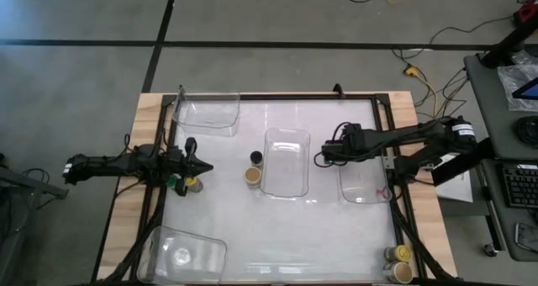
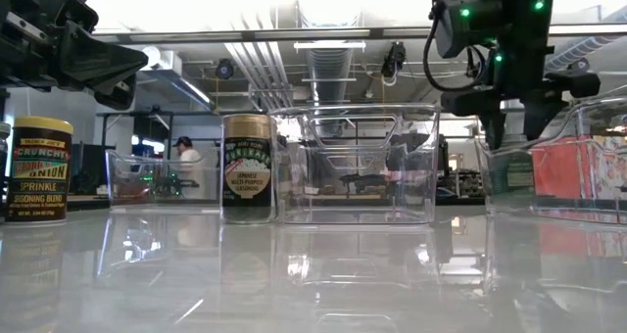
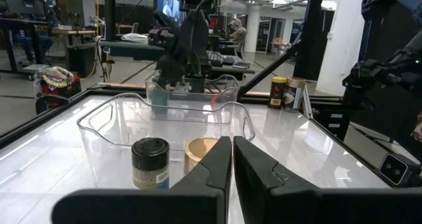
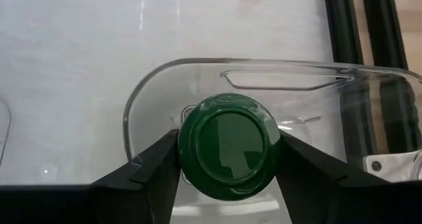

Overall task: Sort spices by type
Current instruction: Put the top green seasoning bottle into the middle right transparent bin

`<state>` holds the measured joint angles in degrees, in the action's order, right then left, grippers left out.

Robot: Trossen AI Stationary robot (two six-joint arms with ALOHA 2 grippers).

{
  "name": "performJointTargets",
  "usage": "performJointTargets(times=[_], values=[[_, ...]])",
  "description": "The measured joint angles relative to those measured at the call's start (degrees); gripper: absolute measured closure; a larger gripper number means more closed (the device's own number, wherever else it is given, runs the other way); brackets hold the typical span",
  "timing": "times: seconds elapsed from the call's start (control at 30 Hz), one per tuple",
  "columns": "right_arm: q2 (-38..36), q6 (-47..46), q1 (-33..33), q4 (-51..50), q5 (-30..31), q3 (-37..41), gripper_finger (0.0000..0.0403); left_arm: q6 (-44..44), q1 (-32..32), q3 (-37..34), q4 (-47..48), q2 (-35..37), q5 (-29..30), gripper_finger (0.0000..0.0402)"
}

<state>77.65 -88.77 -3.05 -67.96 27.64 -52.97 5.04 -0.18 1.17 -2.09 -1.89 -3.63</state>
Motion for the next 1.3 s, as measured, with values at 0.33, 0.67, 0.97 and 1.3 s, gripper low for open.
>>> performJointTargets(times=[0.33,0.67,0.97,1.3], values=[[-1.3,-0.6,-0.4,0.9,-1.0,-0.2,0.0192,0.0,0.0,0.0,0.0,0.0,0.0,0.04],[-1.3,-2.6,-0.4,1.4,-0.9,-0.1,0.018,0.0,0.0,0.0,0.0,0.0,0.0,0.04],[-1.2,-2.1,-0.4,1.6,-1.1,-0.1,0.0158,0.0,0.0,0.0,0.0,0.0,0.0,0.04],[-1.2,-2.1,-0.4,0.9,-0.8,-0.1,0.0135,0.0,0.0,0.0,0.0,0.0,0.0,0.04]])
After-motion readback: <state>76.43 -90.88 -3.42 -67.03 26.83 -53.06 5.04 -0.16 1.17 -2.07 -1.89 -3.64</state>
